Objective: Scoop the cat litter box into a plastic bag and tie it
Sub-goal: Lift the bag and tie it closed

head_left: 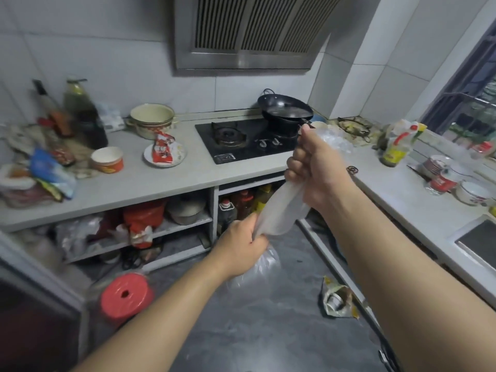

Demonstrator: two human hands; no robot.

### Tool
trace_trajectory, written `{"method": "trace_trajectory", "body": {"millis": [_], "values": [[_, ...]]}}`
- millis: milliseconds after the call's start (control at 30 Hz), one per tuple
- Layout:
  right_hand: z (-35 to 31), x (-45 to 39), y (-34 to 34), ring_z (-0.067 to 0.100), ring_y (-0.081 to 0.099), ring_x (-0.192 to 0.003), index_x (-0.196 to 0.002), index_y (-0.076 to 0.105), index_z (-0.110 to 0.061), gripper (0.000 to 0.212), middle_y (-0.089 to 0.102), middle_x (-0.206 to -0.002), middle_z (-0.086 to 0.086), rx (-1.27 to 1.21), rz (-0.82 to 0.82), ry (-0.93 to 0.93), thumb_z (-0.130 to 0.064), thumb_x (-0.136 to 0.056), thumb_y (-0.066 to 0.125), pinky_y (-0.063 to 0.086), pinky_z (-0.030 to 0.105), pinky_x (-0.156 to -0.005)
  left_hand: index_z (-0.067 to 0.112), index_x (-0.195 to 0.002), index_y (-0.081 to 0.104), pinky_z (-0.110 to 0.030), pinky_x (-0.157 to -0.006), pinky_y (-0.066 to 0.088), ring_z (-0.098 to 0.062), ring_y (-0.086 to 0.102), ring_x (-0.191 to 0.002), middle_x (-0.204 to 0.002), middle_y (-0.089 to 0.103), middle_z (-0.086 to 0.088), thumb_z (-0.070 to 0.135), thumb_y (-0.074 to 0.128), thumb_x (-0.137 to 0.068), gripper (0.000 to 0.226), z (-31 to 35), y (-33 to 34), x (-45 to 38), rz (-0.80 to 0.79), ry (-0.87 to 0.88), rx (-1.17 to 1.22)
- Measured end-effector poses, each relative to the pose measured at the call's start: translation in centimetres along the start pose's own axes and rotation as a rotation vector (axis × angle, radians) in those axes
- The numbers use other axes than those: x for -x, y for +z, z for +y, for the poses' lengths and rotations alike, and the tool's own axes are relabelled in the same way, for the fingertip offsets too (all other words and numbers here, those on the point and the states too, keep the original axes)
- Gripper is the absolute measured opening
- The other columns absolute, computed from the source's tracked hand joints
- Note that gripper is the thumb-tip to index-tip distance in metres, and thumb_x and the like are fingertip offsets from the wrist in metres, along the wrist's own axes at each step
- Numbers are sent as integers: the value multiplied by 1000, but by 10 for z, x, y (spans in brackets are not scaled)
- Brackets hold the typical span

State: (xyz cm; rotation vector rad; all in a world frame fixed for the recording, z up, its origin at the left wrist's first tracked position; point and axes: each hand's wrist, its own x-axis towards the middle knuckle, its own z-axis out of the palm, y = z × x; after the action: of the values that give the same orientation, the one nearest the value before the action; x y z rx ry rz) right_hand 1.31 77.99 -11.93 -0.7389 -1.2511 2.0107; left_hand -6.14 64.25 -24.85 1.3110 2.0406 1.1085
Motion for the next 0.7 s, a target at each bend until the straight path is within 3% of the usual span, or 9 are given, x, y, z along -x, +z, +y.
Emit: {"method": "trace_trajectory", "body": {"millis": [133, 300, 467, 600, 700], "values": [[-3, -21, 9, 12, 16, -48, -66, 37, -26, 42, 22, -57, -3, 78, -120, 4, -41, -102, 51, 14, 27, -49, 25, -112, 53, -42, -74, 55, -33, 63, -85, -94, 68, -7, 37, 47, -81, 35, 3, 6, -15, 72, -14, -66], [-9, -45, 13, 14, 18, -47, -67, 36, -24, 42, 24, -56, 0, 113, -173, -2, -41, -100, 54, 16, 27, -46, 17, -112, 56, -40, -72, 56, -33, 65, -83, -91, 68, -9, 33, 50, -80, 37, 7, 15, -36, 144, -89, -67], [-11, -64, 12, 14, 18, -44, -66, 35, -24, 43, 24, -51, -3, 89, -244, 25, -41, -101, 54, 18, 24, -44, 20, -95, 51, -29, -61, 42, -29, 59, -75, -75, 58, 1, 19, 58, -89, 10, 8, 24, -52, 199, -139, -57], [-9, -76, 14, 13, 23, -41, -63, 38, -24, 45, 28, -50, -5, 96, -295, 41, -43, -99, 57, 21, 24, -45, 18, -113, 58, -36, -73, 55, -30, 64, -85, -91, 67, -7, 22, 58, -89, 24, 4, 25, -60, 261, -164, -88], [-8, -81, 16, 12, 28, -39, -61, 40, -23, 45, 31, -48, -6, 87, -312, 54, -42, -99, 57, 23, 23, -43, 19, -107, 58, -39, -72, 56, -31, 65, -83, -89, 67, -9, 26, 56, -90, 18, -2, 25, -63, 287, -192, -104]]}}
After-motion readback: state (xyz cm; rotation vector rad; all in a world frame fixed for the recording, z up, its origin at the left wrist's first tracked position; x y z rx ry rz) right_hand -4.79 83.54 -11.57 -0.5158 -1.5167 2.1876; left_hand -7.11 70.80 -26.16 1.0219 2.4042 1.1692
